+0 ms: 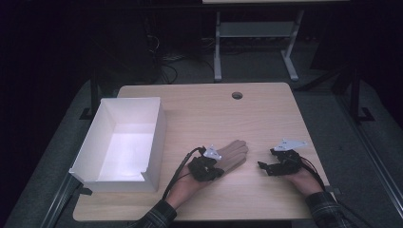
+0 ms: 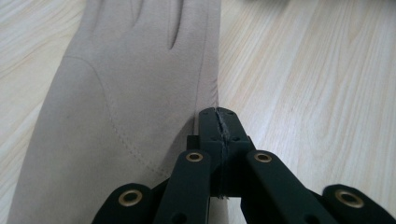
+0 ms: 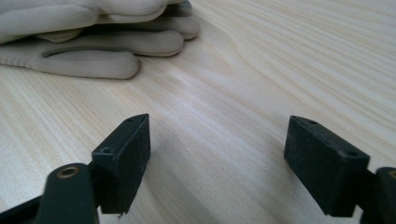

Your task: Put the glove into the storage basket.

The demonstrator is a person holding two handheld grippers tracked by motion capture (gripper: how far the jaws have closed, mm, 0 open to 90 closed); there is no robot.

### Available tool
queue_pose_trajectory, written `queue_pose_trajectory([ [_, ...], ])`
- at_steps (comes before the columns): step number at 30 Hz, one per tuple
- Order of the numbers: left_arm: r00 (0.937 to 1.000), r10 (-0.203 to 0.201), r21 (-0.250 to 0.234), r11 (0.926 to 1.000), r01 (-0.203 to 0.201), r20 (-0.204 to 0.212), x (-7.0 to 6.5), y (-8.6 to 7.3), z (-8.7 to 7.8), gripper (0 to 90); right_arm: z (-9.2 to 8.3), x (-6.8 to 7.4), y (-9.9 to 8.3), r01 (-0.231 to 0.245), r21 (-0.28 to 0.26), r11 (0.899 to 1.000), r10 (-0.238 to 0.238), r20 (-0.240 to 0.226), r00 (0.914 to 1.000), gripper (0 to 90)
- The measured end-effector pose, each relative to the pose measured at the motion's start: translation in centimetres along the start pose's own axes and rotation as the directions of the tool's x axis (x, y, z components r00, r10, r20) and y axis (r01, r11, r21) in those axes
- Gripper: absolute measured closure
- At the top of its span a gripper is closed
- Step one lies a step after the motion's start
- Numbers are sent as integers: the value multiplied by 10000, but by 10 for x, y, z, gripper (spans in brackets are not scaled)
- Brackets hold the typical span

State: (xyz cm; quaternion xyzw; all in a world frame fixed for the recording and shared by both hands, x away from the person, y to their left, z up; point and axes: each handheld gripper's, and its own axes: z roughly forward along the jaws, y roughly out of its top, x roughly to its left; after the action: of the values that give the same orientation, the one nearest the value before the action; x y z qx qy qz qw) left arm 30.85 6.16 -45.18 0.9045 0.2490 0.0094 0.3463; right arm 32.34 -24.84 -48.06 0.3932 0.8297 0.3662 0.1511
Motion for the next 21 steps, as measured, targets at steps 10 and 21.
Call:
queue_pose_trajectory([
  [10,9954,656,-280,9973,-676,-695,2,17,-21,602,1,0,-1,100,-23,9999,-100,-127,9999,176],
  [21,9963,465,193,9988,-452,-726,27,21,2,152,1,0,-1,100,-27,9999,-101,-128,9999,176],
])
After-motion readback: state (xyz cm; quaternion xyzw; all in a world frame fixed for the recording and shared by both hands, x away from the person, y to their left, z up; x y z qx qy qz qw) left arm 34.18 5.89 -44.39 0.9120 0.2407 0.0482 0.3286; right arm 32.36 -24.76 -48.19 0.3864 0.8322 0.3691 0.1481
